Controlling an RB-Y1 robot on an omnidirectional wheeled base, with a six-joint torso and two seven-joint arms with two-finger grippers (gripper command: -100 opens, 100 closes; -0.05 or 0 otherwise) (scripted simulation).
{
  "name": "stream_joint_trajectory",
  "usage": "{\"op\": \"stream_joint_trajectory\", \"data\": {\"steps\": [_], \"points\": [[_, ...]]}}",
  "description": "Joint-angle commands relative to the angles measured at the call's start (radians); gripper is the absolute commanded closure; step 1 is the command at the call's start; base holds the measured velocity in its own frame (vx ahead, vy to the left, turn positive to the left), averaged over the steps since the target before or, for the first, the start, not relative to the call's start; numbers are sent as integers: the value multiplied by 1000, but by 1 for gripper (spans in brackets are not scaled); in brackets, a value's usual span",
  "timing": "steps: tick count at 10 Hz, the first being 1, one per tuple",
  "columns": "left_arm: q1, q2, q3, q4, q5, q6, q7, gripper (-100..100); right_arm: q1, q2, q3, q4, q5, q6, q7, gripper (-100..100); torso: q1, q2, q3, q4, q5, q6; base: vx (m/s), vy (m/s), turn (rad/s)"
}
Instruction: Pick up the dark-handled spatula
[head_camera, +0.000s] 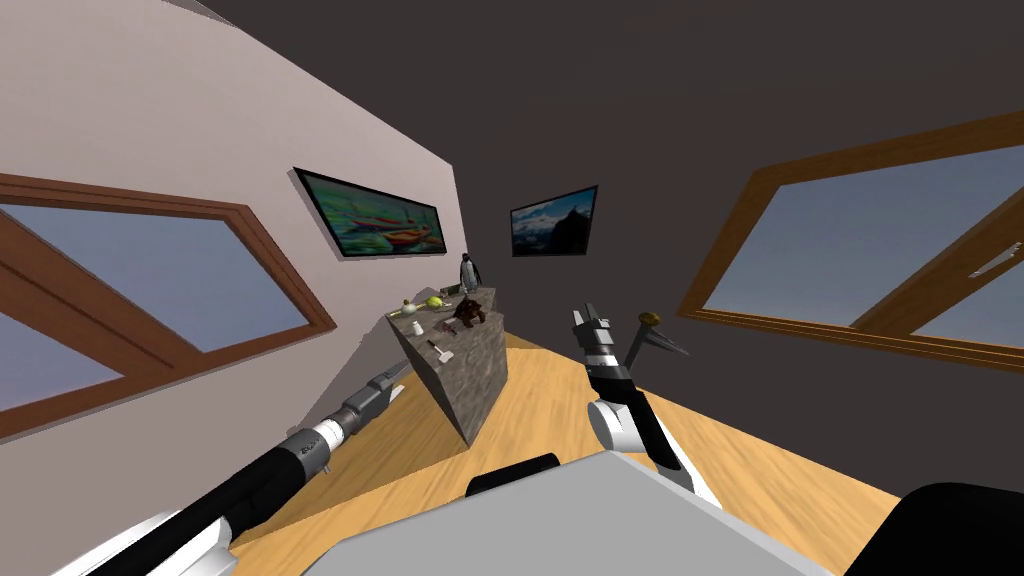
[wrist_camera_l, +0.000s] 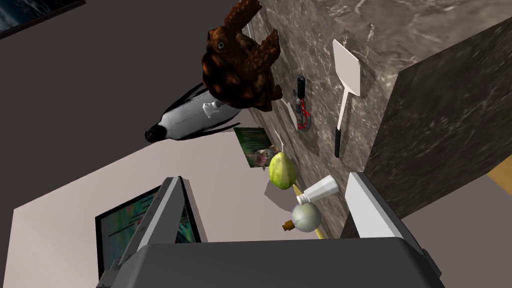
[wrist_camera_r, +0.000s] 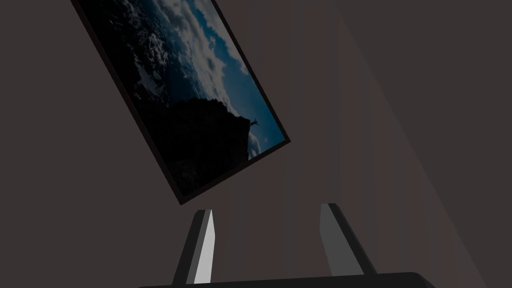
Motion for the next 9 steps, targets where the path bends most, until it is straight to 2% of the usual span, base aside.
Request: {"op": "stream_joint_trajectory", "data": {"steps": [1, 2, 3, 4, 5, 6, 7, 8, 9], "points": [[3, 44, -7, 6, 10, 24, 7, -100, 0, 0, 0, 0, 0, 0, 0, 0, 0, 0, 0, 0, 0, 0, 83, -27, -59], [11, 76, -19, 17, 32, 65, 19, -100, 0, 0, 0, 0, 0, 0, 0, 0, 1, 0, 0, 0, 0, 0, 95, -48, -91], [11, 100, -19, 17, 32, 65, 19, -100, 0, 0, 0, 0, 0, 0, 0, 0, 0, -1, 0, 0, 0, 0, 104, -28, -39], [20, 135, -33, 27, 52, 105, 31, -100, 0, 0, 0, 0, 0, 0, 0, 0, 0, -1, -1, 0, 0, 0, 144, -20, -81], [20, 156, -33, 27, 52, 105, 31, -100, 0, 0, 0, 0, 0, 0, 0, 0, 1, -3, -2, -1, 0, 0, 115, -26, -49], [28, 196, -48, 38, 73, 139, 43, -100, 0, 0, 0, 0, 0, 0, 0, 0, 1, -2, -2, -1, 0, 0, 110, -40, -93], [28, 211, -48, 38, 73, 145, 43, -100, 0, 0, 0, 0, 0, 0, 0, 0, 0, -2, -1, -1, 0, 0, 106, -35, -37], [37, 247, -64, 47, 92, 184, 56, -100, 0, 0, 0, 0, 0, 0, 0, 0, 0, -2, -1, 0, 0, 0, 136, -42, -82], [37, 265, -64, 47, 92, 184, 56, -100, 0, 0, 0, 0, 0, 0, 0, 0, -1, -3, -2, -1, 0, 0, 122, -29, -31]]}}
